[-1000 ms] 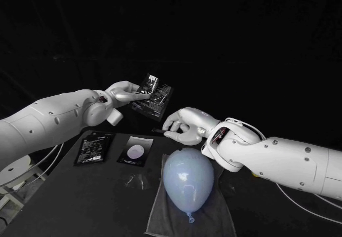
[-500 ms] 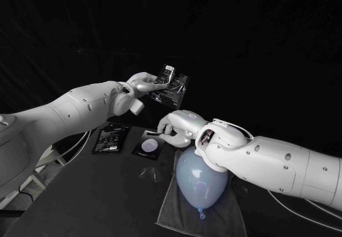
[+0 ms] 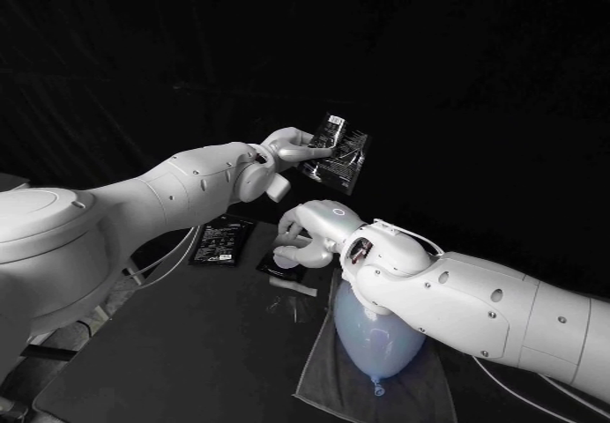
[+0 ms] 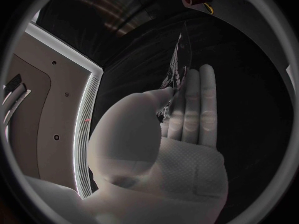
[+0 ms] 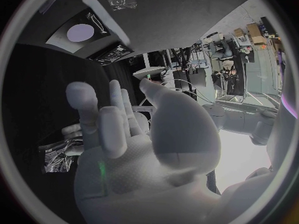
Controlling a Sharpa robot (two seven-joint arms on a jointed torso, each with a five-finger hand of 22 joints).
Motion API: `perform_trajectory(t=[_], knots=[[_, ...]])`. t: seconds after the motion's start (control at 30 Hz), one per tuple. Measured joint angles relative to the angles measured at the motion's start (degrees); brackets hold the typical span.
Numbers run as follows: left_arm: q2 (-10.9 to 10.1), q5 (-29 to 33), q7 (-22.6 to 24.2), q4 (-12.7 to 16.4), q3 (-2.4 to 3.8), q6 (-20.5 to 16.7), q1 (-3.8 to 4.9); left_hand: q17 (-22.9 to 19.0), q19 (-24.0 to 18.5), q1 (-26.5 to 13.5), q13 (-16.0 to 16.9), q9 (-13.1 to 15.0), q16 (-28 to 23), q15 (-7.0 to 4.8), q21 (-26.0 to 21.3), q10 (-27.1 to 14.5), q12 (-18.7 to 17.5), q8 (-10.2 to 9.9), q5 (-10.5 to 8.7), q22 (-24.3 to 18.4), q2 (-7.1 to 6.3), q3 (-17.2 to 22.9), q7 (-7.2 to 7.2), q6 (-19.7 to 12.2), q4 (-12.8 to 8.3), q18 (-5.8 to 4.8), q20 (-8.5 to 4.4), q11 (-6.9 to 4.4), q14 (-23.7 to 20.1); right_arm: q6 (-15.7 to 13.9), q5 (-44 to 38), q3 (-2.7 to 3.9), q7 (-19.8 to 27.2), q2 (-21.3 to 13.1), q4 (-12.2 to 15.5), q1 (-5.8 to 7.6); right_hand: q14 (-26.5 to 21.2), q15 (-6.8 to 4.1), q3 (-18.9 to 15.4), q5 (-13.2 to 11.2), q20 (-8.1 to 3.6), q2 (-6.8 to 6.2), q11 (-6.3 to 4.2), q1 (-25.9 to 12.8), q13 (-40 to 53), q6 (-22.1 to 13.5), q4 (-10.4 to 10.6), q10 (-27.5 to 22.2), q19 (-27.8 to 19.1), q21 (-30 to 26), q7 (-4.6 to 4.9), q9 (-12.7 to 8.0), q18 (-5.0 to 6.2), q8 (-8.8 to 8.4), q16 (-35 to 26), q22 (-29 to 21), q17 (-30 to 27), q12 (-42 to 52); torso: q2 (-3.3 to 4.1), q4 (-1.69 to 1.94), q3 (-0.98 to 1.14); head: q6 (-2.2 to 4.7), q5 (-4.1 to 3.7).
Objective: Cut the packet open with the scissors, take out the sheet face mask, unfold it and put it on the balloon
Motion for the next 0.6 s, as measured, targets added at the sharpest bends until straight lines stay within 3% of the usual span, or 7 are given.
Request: perform_trajectory(t=[0.07,0.13,0.23,0.27,0.37,0.5,0.6], knots=[[0.13,0.12,0.04,-0.21,-0.05,0.00,-0.04,0.00,0.00,0.00,0.00,0.00,0.00,0.00,0.00,0.00,0.00,0.14,0.00,0.00,0.00,0.00,0.00,0.00,0.00,0.00,0.00,0.00,0.00,-0.04,0.15,0.00,-0.26,0.52,-0.42,-0.27,0.02,1.48,-4.20,0.00,1.27,-0.80,1.45,-1.59,0.05,-4.14,2.97,-6.38,-2.49,-3.56,-0.05,-1.14,0.18,-2.95,-0.31,-4.13,-0.88,-0.01,-0.01,0.04,-0.07,-0.03,0.38],[0.17,0.25,0.06,-0.37,-0.08,0.00,-0.06,0.00,0.00,0.00,0.00,0.00,0.00,0.07,0.00,0.00,0.00,0.14,0.00,0.00,0.00,0.00,0.01,0.00,0.00,0.00,0.00,0.00,-0.07,-0.04,0.46,0.00,-0.38,0.83,-0.61,-0.39,0.05,2.15,-8.45,0.00,2.10,-0.70,2.06,-1.50,0.11,-6.96,5.23,-9.60,-4.60,-6.98,-0.51,-2.06,1.48,-4.93,-0.31,-8.08,-0.87,-0.01,-0.02,0.04,-0.08,-0.04,0.65],[0.23,0.42,0.08,-0.50,-0.10,0.01,-0.07,0.03,0.00,0.00,0.00,0.00,0.00,-0.04,0.00,0.00,0.00,0.14,0.00,0.00,0.00,0.00,0.01,-0.01,0.00,0.00,0.00,0.00,0.05,0.06,1.29,0.00,-0.39,1.13,-0.92,-0.50,-0.01,2.62,-21.42,0.00,2.82,3.05,2.42,3.09,0.10,-17.02,7.96,-13.17,-6.31,-11.36,-1.88,-6.80,3.02,-8.94,-0.31,-12.88,-1.58,-0.01,-0.01,0.07,-0.14,0.03,0.80],[0.26,0.45,0.08,-0.52,-0.11,0.02,-0.07,0.05,0.01,0.00,0.00,0.00,0.00,-0.12,0.00,0.00,0.00,0.14,0.00,0.00,0.00,0.00,0.01,-0.01,0.00,0.00,0.00,0.00,0.14,0.12,1.59,0.00,-0.39,1.16,-0.99,-0.52,-0.01,2.62,-24.43,0.00,2.90,4.14,2.44,4.37,0.13,-18.37,8.17,-13.73,-6.39,-12.02,-2.14,-7.52,3.08,-9.41,-0.31,-13.49,-1.77,-0.01,-0.01,0.07,-0.14,0.05,0.81],[0.31,0.53,0.09,-0.55,-0.13,0.03,-0.09,0.04,0.01,0.00,-0.01,0.00,0.00,-0.13,0.00,0.00,0.00,0.14,0.00,0.00,0.00,0.00,0.01,-0.01,0.00,0.00,0.01,0.00,0.15,0.44,2.65,0.02,-0.26,1.22,-1.24,-0.59,-0.01,2.62,-29.88,0.00,2.90,5.47,2.40,7.02,-0.05,-23.35,8.30,-18.74,-6.39,-13.19,-2.62,-10.17,3.10,-10.94,-0.31,-14.31,-2.58,-0.01,0.00,0.04,-0.13,0.10,0.82],[0.37,0.62,0.10,-0.55,-0.14,0.05,-0.09,0.04,0.01,0.00,-0.01,0.00,0.00,-0.13,0.00,0.00,0.00,0.14,0.00,-0.01,0.00,0.00,0.01,-0.01,0.00,0.00,0.01,0.00,0.15,0.86,3.83,0.02,0.05,1.11,-1.34,-0.63,-0.01,2.62,-31.26,0.00,2.76,6.70,2.37,8.39,-0.09,-23.01,8.20,-19.03,-6.25,-13.73,-2.77,-10.09,3.10,-11.05,-0.31,-14.66,-3.10,-0.01,0.01,0.01,-0.10,0.13,0.78],[0.38,0.67,0.10,-0.45,-0.16,0.06,-0.09,0.05,0.01,-0.01,-0.01,0.00,0.00,-0.12,0.00,0.00,0.00,0.14,-0.01,-0.01,-0.01,-0.01,0.02,-0.02,0.00,0.00,0.01,0.00,0.15,0.86,4.96,0.02,0.62,0.36,-1.11,-0.64,-0.01,2.62,-31.47,0.00,2.59,8.75,2.31,10.43,0.38,-16.71,7.96,-13.80,-6.05,-14.13,-2.48,-7.46,3.10,-8.98,-0.32,-14.91,-3.30,0.72,0.03,0.02,-0.07,0.19,0.66]])
